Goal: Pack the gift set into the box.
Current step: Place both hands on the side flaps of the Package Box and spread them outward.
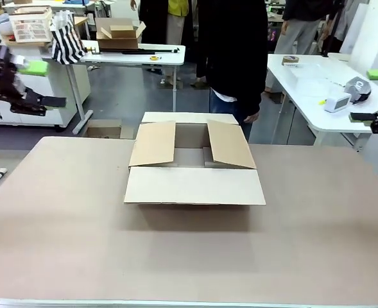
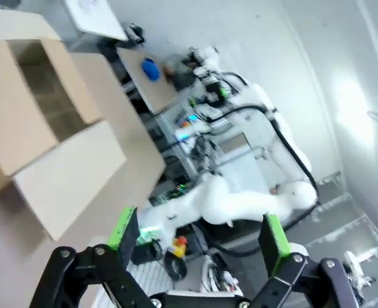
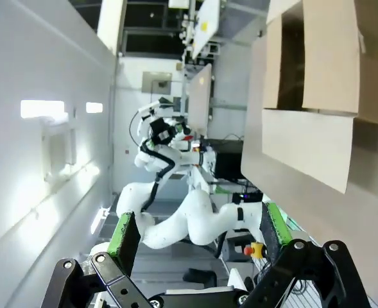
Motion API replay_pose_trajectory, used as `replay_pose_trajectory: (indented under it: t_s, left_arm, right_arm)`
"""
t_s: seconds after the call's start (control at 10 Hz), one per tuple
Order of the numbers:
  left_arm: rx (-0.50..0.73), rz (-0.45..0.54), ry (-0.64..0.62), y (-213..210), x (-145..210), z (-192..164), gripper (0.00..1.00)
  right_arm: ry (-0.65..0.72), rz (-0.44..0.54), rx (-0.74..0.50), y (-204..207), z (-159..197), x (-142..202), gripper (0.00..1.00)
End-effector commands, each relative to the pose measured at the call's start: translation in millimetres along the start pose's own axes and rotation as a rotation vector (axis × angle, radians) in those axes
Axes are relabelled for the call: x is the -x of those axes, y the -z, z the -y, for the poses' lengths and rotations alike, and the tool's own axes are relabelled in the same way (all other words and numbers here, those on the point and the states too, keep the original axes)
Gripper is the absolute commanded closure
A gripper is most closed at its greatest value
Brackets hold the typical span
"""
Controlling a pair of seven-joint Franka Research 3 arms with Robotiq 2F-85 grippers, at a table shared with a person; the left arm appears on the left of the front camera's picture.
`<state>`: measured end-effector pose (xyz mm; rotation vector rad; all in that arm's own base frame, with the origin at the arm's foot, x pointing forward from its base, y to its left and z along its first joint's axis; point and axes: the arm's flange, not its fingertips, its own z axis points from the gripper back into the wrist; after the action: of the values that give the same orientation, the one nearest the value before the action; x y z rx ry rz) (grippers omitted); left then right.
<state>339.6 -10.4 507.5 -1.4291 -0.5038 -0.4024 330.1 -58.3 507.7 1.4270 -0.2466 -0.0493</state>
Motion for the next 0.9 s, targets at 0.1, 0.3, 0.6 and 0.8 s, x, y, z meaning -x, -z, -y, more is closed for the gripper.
replay_pose_trajectory:
  t_s: [0.1,0.3,0.6,0.8]
  left_arm:
    - [0.053,-0.027,0.006,3.5,2.7,10.6,0.0]
    - [0.053,-0.027,0.006,3.5,2.7,10.6,0.0]
    - [-0.058,0.008,-0.092,13.9,6.0,30.5,0.0]
    - [-0.293,-0.001,-0.136,58.8,-31.0,62.6,0.0]
  right_arm:
    - [-0.052,-0.073,0.012,13.4,-10.6,0.3,0.0]
    - [-0.052,-0.073,0.012,13.4,-10.6,0.3,0.0]
    - [-0.052,-0.073,0.012,13.4,-10.6,0.3,0.0]
    - [-0.052,-0.073,0.012,13.4,-10.6,0.3,0.0]
